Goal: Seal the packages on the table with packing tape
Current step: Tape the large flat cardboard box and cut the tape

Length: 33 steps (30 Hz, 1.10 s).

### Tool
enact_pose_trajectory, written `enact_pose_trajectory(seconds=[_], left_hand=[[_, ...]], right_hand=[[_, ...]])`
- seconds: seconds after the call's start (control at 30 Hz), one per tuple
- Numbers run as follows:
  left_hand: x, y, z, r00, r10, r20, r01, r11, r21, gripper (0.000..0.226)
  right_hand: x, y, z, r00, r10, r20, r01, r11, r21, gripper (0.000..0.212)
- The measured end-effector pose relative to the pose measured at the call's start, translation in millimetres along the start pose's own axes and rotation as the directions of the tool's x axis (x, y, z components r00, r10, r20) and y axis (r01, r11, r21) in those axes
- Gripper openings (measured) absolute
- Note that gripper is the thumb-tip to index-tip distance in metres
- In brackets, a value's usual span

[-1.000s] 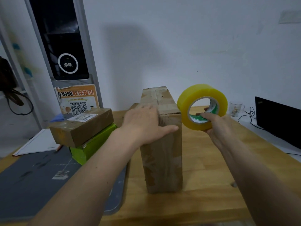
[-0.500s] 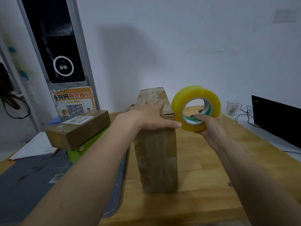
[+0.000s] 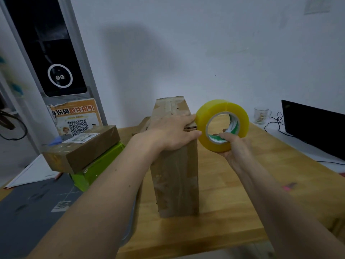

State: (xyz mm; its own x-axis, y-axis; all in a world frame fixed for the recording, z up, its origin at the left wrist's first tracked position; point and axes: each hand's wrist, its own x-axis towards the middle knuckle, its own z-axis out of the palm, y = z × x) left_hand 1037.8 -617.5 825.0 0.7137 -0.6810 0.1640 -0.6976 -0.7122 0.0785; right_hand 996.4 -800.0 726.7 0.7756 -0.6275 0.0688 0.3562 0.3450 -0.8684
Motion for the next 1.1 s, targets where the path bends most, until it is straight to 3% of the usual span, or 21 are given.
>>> enact_pose_trajectory(seconds=[0.07, 0.17, 0.23, 0.37, 0.47, 0.53, 0.63, 0.73, 0.87, 0.93, 0.97, 1.03, 1.1], left_hand=[[-2.4, 0.4, 3.3, 0.999, -0.021, -0.033, 0.023, 0.999, 0.037, 0.075], [-7.4, -8.2, 0.6, 0.958, -0.283, -0.050, 0.286, 0.956, 0.062, 0.116], [-9.4, -20.7, -3.5, 0.933, -0.357, -0.039, 0.358, 0.934, 0.005, 0.130], [-19.5, -46.4, -6.2, 0.924, -0.376, -0.070, 0.358, 0.915, -0.186, 0.124], [-32.2, -63.2, -2.4, 0.887, -0.448, -0.112, 0.383, 0.850, -0.362, 0.120], [-40.9, -69.9, 7.2, 0.852, -0.510, -0.119, 0.363, 0.740, -0.566, 0.117], [-54.0, -68.3, 43.1, 0.794, -0.604, -0.064, 0.286, 0.465, -0.838, 0.103], [-66.5, -58.2, 93.0, 0.752, -0.656, 0.070, 0.283, 0.225, -0.932, 0.100], [-84.7, -42.2, 162.3, 0.675, -0.724, 0.143, 0.266, 0.059, -0.962, 0.064], [-99.8, -32.8, 188.7, 0.679, -0.725, 0.115, 0.241, 0.072, -0.968, 0.050], [-105.7, -30.2, 196.7, 0.685, -0.722, 0.102, 0.260, 0.111, -0.959, 0.043], [-110.6, -33.3, 202.0, 0.714, -0.698, 0.053, 0.360, 0.302, -0.883, 0.044], [-106.8, -40.9, 193.2, 0.759, -0.643, -0.101, 0.356, 0.539, -0.763, 0.052]], right_hand=[[-1.8, -3.5, -0.8, 1.000, -0.017, 0.006, 0.017, 1.000, -0.021, 0.019], [-6.1, -3.5, 5.0, 0.999, -0.018, 0.044, 0.019, 0.999, -0.039, 0.018], [-8.8, -3.5, 16.0, 0.998, -0.025, 0.063, 0.028, 0.999, -0.046, 0.017], [-9.3, -16.2, 46.9, 0.994, -0.075, 0.077, 0.087, 0.981, -0.175, 0.018], [-8.1, -25.0, 73.1, 0.981, -0.140, 0.132, 0.175, 0.938, -0.299, 0.035], [-9.2, -27.8, 90.6, 0.971, -0.170, 0.171, 0.219, 0.917, -0.333, 0.042], [-13.7, -21.8, 110.0, 0.968, -0.157, 0.195, 0.223, 0.894, -0.389, 0.046], [-21.0, 1.5, 110.7, 0.984, -0.073, 0.161, 0.139, 0.883, -0.448, 0.046], [-39.8, 46.4, 95.9, 0.984, -0.047, 0.170, 0.135, 0.820, -0.556, 0.025], [-50.1, 65.8, 87.2, 0.972, -0.062, 0.226, 0.184, 0.799, -0.572, 0.008], [-55.3, 72.7, 83.8, 0.965, -0.069, 0.254, 0.208, 0.791, -0.575, 0.010], [-62.0, 82.2, 78.5, 0.961, -0.075, 0.266, 0.215, 0.806, -0.552, 0.011], [-64.4, 83.8, 74.7, 0.965, -0.073, 0.250, 0.204, 0.811, -0.549, 0.012]])
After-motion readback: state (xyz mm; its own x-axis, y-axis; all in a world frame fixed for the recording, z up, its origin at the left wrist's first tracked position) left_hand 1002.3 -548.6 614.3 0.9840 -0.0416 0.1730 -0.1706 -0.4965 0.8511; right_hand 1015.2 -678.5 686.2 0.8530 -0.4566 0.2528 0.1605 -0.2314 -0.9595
